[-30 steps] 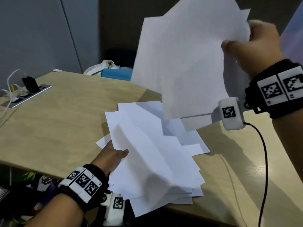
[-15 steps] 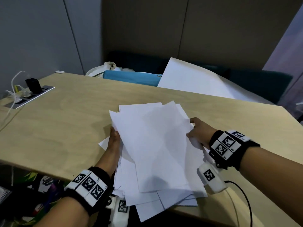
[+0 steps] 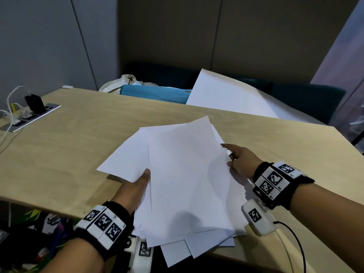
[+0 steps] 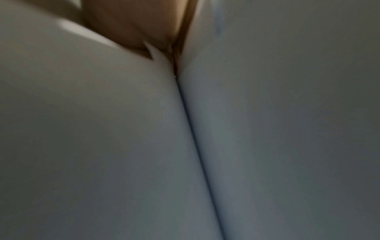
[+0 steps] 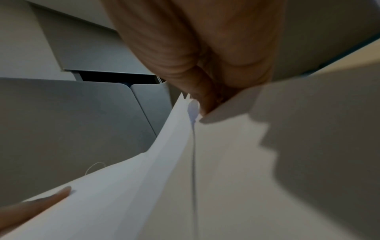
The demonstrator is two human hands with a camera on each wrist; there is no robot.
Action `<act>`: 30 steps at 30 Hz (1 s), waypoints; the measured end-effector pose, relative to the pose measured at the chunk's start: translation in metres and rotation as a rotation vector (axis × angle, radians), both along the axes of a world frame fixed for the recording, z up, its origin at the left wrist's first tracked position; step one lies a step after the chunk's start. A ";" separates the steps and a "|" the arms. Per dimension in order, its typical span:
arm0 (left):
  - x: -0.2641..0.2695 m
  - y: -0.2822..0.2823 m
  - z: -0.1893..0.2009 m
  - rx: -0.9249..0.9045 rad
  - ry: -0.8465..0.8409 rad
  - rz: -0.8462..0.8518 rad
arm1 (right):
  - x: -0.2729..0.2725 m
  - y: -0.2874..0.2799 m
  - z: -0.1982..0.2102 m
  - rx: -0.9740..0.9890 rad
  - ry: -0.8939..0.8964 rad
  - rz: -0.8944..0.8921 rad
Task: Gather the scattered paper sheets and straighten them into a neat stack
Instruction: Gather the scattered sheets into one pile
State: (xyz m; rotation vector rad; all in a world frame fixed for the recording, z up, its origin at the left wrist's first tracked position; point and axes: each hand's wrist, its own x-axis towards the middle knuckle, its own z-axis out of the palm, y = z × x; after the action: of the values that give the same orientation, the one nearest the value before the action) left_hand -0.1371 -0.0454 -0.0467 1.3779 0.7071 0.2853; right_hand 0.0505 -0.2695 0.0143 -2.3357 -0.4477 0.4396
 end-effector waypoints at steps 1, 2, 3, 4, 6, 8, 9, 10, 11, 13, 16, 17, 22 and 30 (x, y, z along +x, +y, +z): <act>0.000 0.001 -0.002 0.008 0.009 -0.005 | 0.000 0.000 0.001 0.001 -0.007 0.001; 0.000 0.000 -0.001 0.001 0.007 -0.009 | 0.000 0.001 0.001 0.003 -0.012 0.009; 0.001 0.001 -0.003 -0.007 0.010 -0.003 | -0.001 0.002 0.002 0.006 -0.011 0.025; 0.000 0.000 -0.001 -0.012 0.013 -0.008 | -0.002 0.002 0.001 0.022 0.006 0.038; 0.001 -0.002 0.002 -0.016 0.018 -0.024 | -0.002 0.005 -0.003 0.073 0.056 0.049; 0.000 -0.003 0.003 0.004 0.023 -0.026 | -0.003 0.011 -0.006 0.120 0.079 0.001; 0.000 -0.003 0.003 0.023 0.025 -0.021 | -0.003 0.013 -0.007 0.098 0.060 0.002; -0.001 -0.003 0.003 0.037 0.024 -0.022 | -0.004 0.014 -0.007 0.068 0.053 0.029; 0.000 -0.002 0.001 0.042 0.022 -0.020 | -0.003 0.015 -0.007 0.050 0.064 0.050; -0.001 -0.001 0.002 0.046 0.013 -0.023 | -0.005 0.018 -0.006 0.092 0.105 0.076; -0.002 0.000 0.003 0.028 0.001 -0.069 | -0.001 0.023 -0.006 0.003 0.000 0.102; -0.002 0.000 0.003 0.032 -0.005 -0.077 | 0.000 0.024 -0.006 0.016 -0.054 0.078; -0.003 0.000 0.004 -0.014 -0.039 -0.072 | 0.010 0.026 -0.003 0.204 -0.157 -0.115; -0.004 -0.002 0.005 -0.012 -0.008 -0.089 | 0.024 0.026 -0.008 0.104 0.107 0.002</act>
State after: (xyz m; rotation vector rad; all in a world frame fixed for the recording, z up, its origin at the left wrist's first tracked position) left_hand -0.1408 -0.0469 -0.0416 1.3922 0.6382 0.2157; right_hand 0.0741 -0.2431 0.0059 -2.1997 -0.4123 0.5264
